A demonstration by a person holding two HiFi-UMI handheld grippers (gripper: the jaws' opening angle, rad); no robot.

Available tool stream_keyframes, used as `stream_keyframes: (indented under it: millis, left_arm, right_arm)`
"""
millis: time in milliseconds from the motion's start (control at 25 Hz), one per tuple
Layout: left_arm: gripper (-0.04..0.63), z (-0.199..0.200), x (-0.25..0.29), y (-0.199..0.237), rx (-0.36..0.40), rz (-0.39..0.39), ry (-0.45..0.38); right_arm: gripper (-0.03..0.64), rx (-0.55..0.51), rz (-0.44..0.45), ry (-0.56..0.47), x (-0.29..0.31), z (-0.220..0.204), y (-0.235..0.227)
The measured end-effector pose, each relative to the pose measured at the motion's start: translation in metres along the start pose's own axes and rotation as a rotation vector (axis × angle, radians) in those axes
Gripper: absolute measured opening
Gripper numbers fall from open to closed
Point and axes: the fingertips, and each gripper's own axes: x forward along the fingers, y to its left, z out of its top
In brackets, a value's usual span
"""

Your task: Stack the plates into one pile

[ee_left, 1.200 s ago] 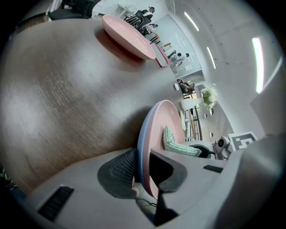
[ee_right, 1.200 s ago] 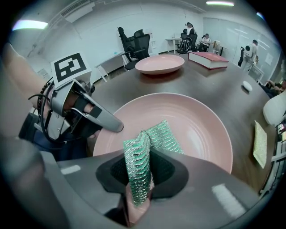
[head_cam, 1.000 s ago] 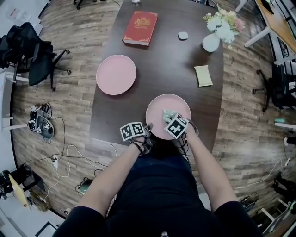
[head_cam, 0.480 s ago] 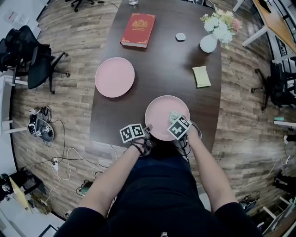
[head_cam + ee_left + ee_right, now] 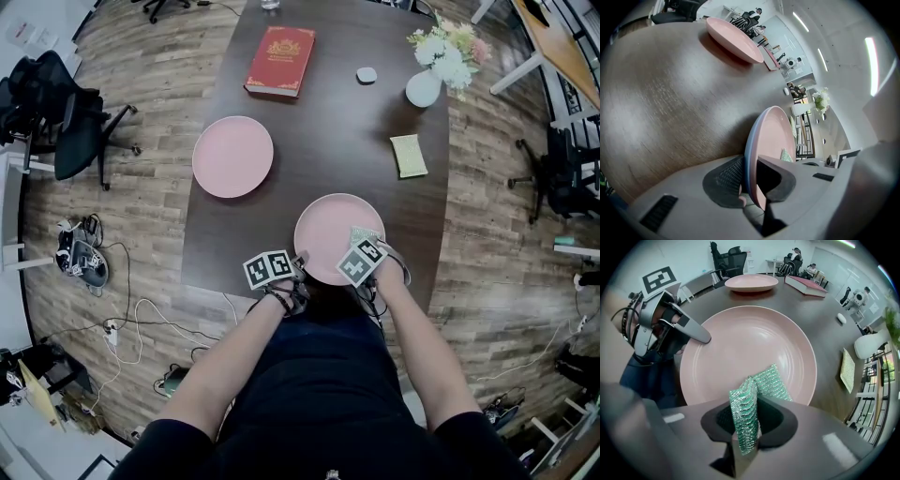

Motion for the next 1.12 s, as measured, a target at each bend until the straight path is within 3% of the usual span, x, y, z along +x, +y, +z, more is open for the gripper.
stream_keyframes:
  millis: [640,1120]
  left_arm:
    - [0.049,0.0025,0.0006,-0.0005,0.007,0.000,0.004]
    - [0.049,0.0023,0.0016,-0.0022,0.022,-0.022,0.043]
  right_arm:
    - [0.084,-0.059,-0.082,0.072,0.0014,-0.0085,-0.0022]
    - [0.084,-0.018,0.034,-0.047,-0.0011,-0.0005,0.0010]
